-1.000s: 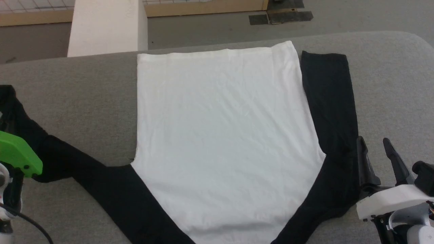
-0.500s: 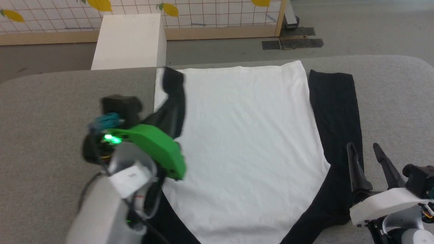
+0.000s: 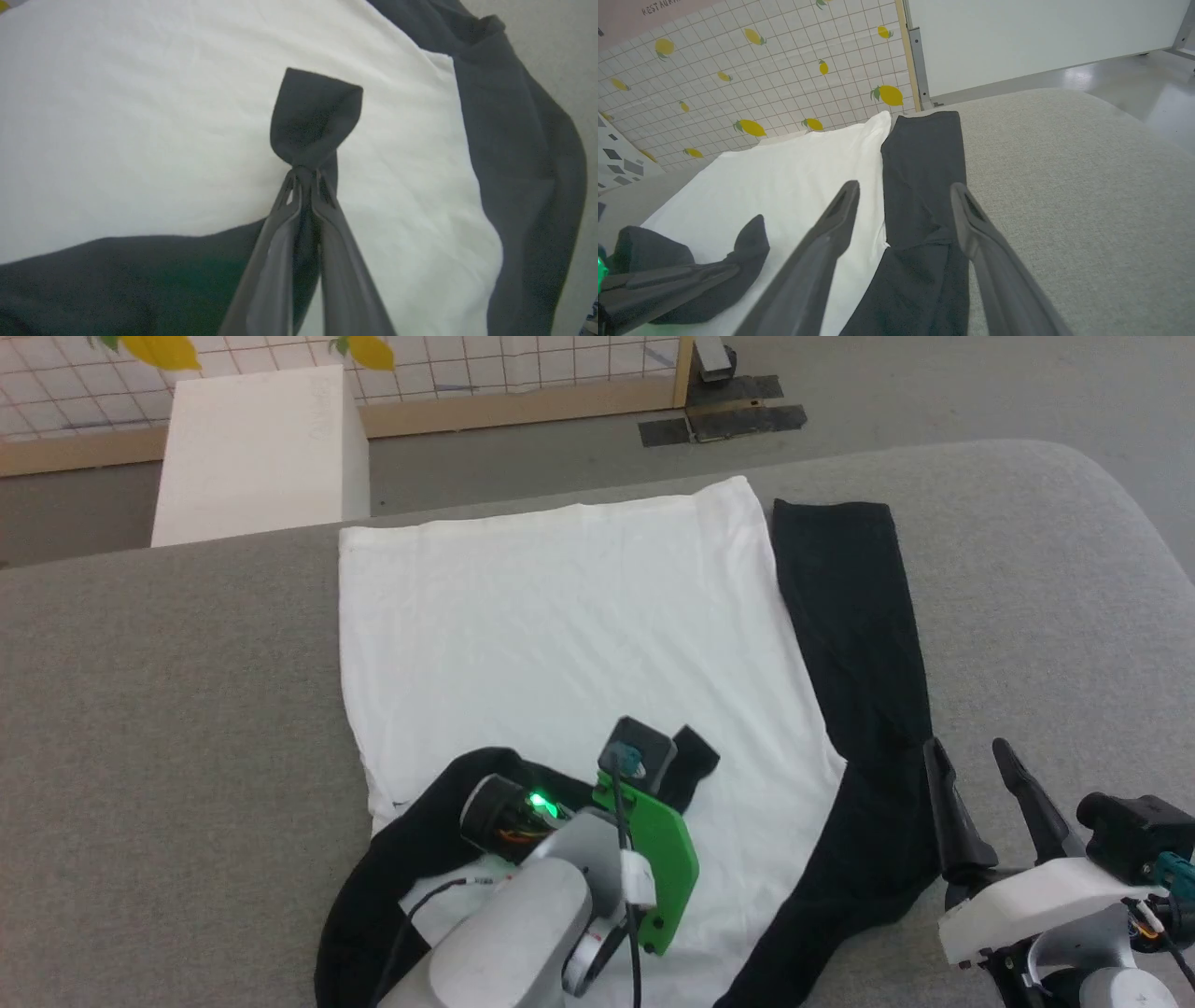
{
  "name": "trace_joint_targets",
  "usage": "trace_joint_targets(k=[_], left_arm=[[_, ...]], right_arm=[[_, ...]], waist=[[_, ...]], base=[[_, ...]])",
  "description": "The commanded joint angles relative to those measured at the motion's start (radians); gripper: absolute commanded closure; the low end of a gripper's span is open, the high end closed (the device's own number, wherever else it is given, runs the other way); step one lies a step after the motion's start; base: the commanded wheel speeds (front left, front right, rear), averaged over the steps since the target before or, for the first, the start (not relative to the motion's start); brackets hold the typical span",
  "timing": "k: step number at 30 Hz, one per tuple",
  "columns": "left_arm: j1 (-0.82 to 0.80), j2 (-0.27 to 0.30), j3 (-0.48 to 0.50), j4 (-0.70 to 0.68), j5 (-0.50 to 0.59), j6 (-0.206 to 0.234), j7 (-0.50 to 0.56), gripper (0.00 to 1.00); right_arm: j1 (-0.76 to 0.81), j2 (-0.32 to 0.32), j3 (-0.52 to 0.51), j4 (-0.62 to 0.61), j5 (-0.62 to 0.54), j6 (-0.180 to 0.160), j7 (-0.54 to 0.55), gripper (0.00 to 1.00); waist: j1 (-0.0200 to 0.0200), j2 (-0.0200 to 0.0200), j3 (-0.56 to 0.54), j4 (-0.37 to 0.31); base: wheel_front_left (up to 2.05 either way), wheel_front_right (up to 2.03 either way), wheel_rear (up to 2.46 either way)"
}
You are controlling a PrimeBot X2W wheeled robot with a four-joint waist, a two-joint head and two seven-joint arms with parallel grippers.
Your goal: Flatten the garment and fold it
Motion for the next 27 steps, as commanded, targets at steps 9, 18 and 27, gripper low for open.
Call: trace_joint_targets(k=[9,18,27], left_arm=[[-0.028,-0.006,-0.166,0.085,-0.142,-0.066,0.02,0.0],[-0.051,0.036,-0.032,-0.028,-0.217,-0.002,-0.23,0.0],[0.094,0.245,0.211,-0.202,-0.199,0.159,-0.532,0.0]], right_arm=[[-0.024,0.001,-0.012,0.016,0.003,-0.002,-0.018,0.0],[-0.065,-0.009,-0.054,0.011,-0.038,-0.002,0.0,0.0],[-0.25,-0.075,-0.149,0.12,-0.067,-0.002,0.041,0.0]], waist=[[0.0,-0.0001,0.043,-0.042],[0.0,-0.0001,0.039,0.021],[0.0,-0.0001,0.082,0.108]], base=[[0.0,0.0,0.0],[0.0,0.0,0.0],[0.0,0.0,0.0]])
